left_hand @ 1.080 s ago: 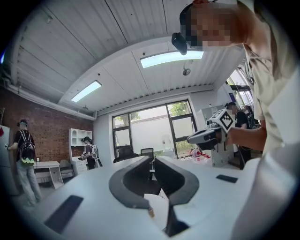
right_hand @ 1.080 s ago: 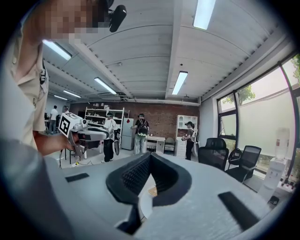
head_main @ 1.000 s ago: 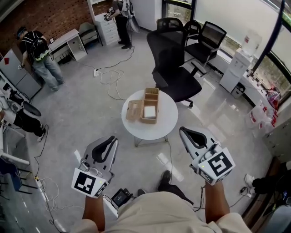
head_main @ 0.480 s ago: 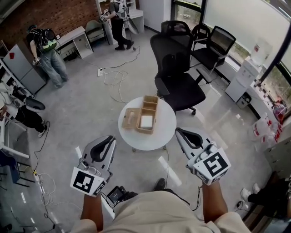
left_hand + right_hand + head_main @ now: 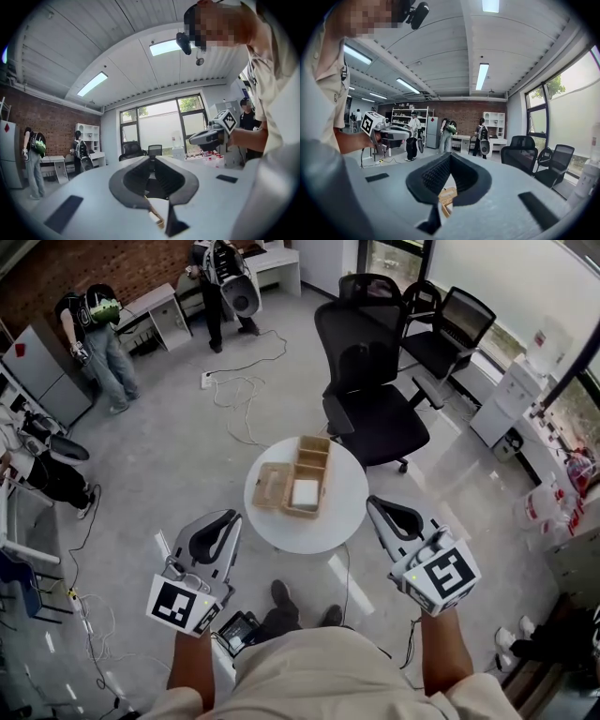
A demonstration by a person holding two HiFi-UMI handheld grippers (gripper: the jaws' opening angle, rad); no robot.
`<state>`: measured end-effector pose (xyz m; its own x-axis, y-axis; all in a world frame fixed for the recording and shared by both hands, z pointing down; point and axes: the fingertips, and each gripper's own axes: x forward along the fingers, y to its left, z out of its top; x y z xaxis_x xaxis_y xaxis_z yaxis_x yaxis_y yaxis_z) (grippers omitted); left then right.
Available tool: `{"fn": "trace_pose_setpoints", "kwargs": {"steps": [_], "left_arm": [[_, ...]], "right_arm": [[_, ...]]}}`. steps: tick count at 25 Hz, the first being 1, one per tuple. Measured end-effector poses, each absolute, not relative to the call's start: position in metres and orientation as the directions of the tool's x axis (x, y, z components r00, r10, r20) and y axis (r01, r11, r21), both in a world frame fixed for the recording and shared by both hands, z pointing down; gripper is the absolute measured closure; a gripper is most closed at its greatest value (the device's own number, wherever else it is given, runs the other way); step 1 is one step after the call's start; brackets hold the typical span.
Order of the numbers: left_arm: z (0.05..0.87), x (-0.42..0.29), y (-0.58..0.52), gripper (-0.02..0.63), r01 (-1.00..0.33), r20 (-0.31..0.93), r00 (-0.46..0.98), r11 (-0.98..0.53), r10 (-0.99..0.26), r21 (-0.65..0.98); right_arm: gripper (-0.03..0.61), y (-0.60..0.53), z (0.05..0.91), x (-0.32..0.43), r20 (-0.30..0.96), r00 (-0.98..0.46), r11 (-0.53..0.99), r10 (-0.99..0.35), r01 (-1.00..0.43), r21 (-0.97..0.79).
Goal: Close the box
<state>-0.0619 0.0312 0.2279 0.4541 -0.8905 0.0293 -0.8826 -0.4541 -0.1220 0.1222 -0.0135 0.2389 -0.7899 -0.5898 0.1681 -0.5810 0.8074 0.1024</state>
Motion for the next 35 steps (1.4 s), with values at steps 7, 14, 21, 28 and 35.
{"fn": "trace_pose_setpoints", "kwargs": {"steps": [7, 14, 21, 28, 35], "left_arm": [[0.227, -0.110, -0.026, 0.580, -0.841, 0.013, 0.532, -0.530, -0.846, -0.110], [0.237, -0.149, -0.072, 0.580, -0.795, -0.004, 0.602, -0.599, -0.799, -0.095], [0.254, -0.180, -0.102, 0.580, -0.789, 0.003, 0.613, -0.613, -0.790, -0.052], [0.280, -0.191, -0.119, 0.580, -0.797, 0.043, 0.602, -0.603, -0.798, -0.025], [0.317, -0.189, -0.142, 0.580, -0.822, 0.097, 0.568, -0.570, -0.817, 0.014]], "right_arm": [[0.586, -0.047, 0.228, 0.080, 0.168, -0.728, 0.746, -0.665, -0.654, 0.125], [0.586, -0.078, 0.232, 0.048, 0.161, -0.650, 0.670, -0.742, -0.729, 0.140], [0.586, -0.100, 0.245, 0.028, 0.175, -0.619, 0.642, -0.766, -0.754, 0.140], [0.586, -0.125, 0.267, 0.022, 0.181, -0.622, 0.645, -0.761, -0.754, 0.124], [0.586, -0.156, 0.306, 0.027, 0.219, -0.637, 0.666, -0.739, -0.740, 0.095]]}}
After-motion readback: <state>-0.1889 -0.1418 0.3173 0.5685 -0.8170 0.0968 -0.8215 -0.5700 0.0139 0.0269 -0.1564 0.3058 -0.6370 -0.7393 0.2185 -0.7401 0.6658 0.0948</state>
